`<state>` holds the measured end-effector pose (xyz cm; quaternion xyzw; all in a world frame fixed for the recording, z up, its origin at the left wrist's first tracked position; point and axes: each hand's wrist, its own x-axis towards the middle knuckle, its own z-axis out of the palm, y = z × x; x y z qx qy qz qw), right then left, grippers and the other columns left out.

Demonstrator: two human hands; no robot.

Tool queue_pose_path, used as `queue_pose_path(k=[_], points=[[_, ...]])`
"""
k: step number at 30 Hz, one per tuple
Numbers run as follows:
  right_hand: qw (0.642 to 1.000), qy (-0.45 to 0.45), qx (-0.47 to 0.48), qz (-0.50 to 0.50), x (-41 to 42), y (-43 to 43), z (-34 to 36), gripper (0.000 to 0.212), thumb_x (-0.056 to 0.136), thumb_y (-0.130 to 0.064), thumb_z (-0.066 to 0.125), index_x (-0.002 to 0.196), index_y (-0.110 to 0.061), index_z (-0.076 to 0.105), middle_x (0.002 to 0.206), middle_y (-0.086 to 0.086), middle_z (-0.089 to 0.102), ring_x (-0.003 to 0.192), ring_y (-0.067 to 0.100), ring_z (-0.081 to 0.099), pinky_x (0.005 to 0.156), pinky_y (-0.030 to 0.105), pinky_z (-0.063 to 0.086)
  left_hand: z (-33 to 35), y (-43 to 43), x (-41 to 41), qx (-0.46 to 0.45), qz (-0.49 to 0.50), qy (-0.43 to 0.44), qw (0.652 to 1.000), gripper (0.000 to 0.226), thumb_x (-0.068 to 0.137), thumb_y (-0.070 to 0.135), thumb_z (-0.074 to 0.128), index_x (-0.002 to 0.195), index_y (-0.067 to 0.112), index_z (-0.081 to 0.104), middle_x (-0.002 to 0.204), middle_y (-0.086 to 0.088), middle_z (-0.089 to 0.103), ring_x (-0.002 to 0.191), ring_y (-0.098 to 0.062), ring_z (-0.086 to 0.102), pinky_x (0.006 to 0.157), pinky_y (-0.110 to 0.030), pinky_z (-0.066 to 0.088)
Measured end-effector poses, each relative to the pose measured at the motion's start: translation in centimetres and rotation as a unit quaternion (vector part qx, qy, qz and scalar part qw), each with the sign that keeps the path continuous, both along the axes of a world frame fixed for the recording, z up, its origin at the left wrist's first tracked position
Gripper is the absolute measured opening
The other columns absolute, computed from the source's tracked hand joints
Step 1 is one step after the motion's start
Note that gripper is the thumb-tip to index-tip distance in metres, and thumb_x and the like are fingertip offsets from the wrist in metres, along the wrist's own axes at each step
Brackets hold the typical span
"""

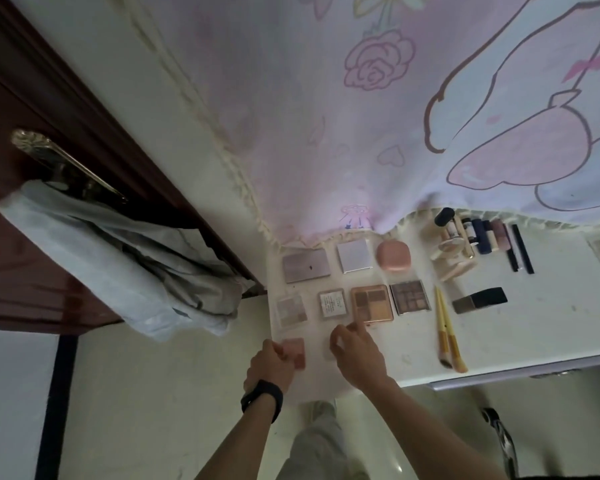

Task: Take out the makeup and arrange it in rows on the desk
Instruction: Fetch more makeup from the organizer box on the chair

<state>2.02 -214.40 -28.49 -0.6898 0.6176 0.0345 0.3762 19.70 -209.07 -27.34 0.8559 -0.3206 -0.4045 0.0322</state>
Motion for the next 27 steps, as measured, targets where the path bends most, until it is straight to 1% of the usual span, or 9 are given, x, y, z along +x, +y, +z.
queue_pose_path(k=[3, 5, 7, 10, 14, 17, 20, 24, 27], points=[[0.999, -0.029, 0.0, -0.02, -0.4, 0.5, 0.1, 0.017, 0.1, -0.031, 0.057, 0.111, -0.022, 0.065, 0.13, 0.003, 0.047, 0.106, 0.022, 0.059, 0.095, 0.033, 0.053, 0.4, -0.1, 0.1, 0.006, -0.021, 0.003, 1.0, 0.021, 0.087, 0.04, 0.062, 0.097, 0.027, 0.049, 0.095, 0.004, 0.063, 0.082, -0.02, 0.062, 0.076, -0.038, 0.056], [0.996, -0.065, 0.002, -0.056, -1.2, 1.2, 0.7, 0.021, 0.1, -0.034, 0.056, 0.116, -0.024, 0.067, 0.133, -0.001, 0.046, 0.106, 0.018, 0.062, 0.097, 0.03, 0.052, 1.0, -0.4, 0.1, 0.001, -0.046, -0.017, 0.999, 0.026, 0.088, 0.043, 0.058, 0.102, 0.023, 0.047, 0.102, 0.001, 0.059, 0.089, -0.022, 0.061, 0.076, -0.038, 0.054], [0.991, -0.096, 0.0, -0.094, -2.7, 2.3, 1.7, 0.022, 0.099, -0.035, 0.057, 0.118, -0.029, 0.067, 0.13, -0.007, 0.048, 0.101, 0.011, 0.063, 0.089, 0.024, 0.052, 1.8, -0.8, -0.4, -0.028, -0.068, -0.04, 0.996, 0.03, 0.09, 0.044, 0.053, 0.106, 0.02, 0.043, 0.107, -0.001, 0.053, 0.096, -0.025, 0.058, 0.079, -0.039, 0.053], [0.981, -0.126, -0.03, -0.146, -6.1, 4.2, 4.0, 0.021, 0.097, -0.031, 0.06, 0.117, -0.037, 0.065, 0.12, -0.014, 0.055, 0.096, 0.002, 0.062, 0.078, 0.014, 0.045, 3.5, -1.9, -2.5, -0.085, -0.133, -0.044, 0.986, 0.023, 0.092, 0.038, 0.051, 0.11, 0.023, 0.047, 0.111, 0.002, 0.053, 0.1, -0.022, 0.056, 0.081, -0.035, 0.05], [0.952, -0.133, -0.113, -0.252, -13.0, 8.5, 9.2, 0.024, 0.094, -0.025, 0.065, 0.11, -0.043, 0.065, 0.109, -0.022, 0.061, 0.095, -0.003, 0.061, 0.078, 0.011, 0.043, 7.1, -3.2, -9.8, -0.176, -0.293, -0.022, 0.94, 0.016, 0.095, 0.034, 0.05, 0.11, 0.03, 0.052, 0.114, 0.008, 0.057, 0.107, -0.018, 0.055, 0.086, -0.035, 0.05], [0.913, -0.108, -0.192, -0.343, -19.6, 13.9, 13.8, 0.024, 0.093, -0.025, 0.067, 0.112, -0.04, 0.069, 0.104, -0.031, 0.059, 0.097, -0.003, 0.062, 0.083, 0.015, 0.044, 10.6, -2.8, -18.3, -0.252, -0.411, 0.025, 0.876, 0.02, 0.095, 0.027, 0.049, 0.112, 0.029, 0.058, 0.113, 0.01, 0.061, 0.108, -0.016, 0.057, 0.083, -0.033, 0.051], [0.855, -0.082, -0.275, -0.432, -26.0, 21.8, 18.6, 0.022, 0.094, -0.029, 0.066, 0.113, -0.039, 0.069, 0.111, -0.026, 0.064, 0.103, -0.004, 0.061, 0.092, 0.022, 0.05, 14.9, 0.1, -28.3, -0.331, -0.511, 0.093, 0.787, 0.021, 0.096, 0.024, 0.051, 0.115, 0.024, 0.061, 0.11, 0.002, 0.065, 0.103, -0.021, 0.06, 0.08, -0.035, 0.05], [0.745, -0.038, -0.378, -0.549, -33.1, 37.2, 24.6, 0.022, 0.094, -0.029, 0.066, 0.114, -0.037, 0.07, 0.113, -0.025, 0.064, 0.106, -0.004, 0.06, 0.093, 0.021, 0.05, 20.6, 10.7, -42.9, -0.383, -0.606, 0.187, 0.672, 0.02, 0.096, 0.019, 0.055, 0.113, 0.023, 0.065, 0.105, -0.001, 0.071, 0.095, -0.023, 0.066, 0.074, -0.03, 0.047], [0.673, 0.015, -0.422, -0.608, -36.6, 48.4, 27.7, 0.02, 0.094, -0.029, 0.065, 0.111, -0.037, 0.071, 0.111, -0.029, 0.063, 0.104, -0.003, 0.06, 0.09, 0.021, 0.049, 24.5, 21.0, -51.5, -0.401, -0.661, 0.253, 0.581, 0.022, 0.094, 0.02, 0.056, 0.113, 0.026, 0.067, 0.104, 0.005, 0.07, 0.094, -0.015, 0.065, 0.075, -0.031, 0.051]])
